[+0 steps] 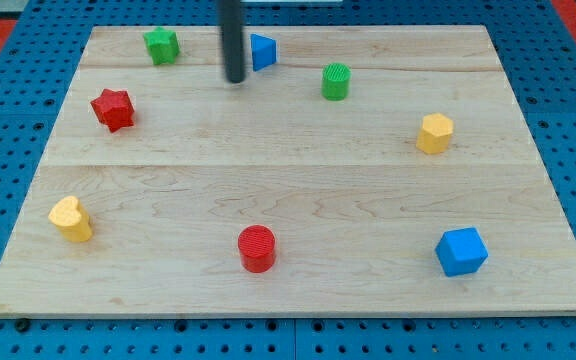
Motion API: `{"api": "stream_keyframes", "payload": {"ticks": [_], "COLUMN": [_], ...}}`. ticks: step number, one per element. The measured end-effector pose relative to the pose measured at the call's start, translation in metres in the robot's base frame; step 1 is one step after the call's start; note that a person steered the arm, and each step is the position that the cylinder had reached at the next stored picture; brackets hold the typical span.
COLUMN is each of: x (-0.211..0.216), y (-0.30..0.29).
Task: Form a triangle with green blocks and blue triangle
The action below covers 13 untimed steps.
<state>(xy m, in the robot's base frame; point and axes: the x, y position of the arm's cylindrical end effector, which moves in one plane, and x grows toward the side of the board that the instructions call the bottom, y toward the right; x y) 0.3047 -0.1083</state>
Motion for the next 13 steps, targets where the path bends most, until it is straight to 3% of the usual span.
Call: {"api": "stream_keyframes", "payload": {"ticks": [3,4,6,9,10,11,12,13], "x": [-0.067,-0.114,-0.055,-0.005,0.032,0.06,0.04,0.041], "y": [-0.163,-0.138,-0.03,0.003,-0.041,-0.009,0.055,0.023]}}
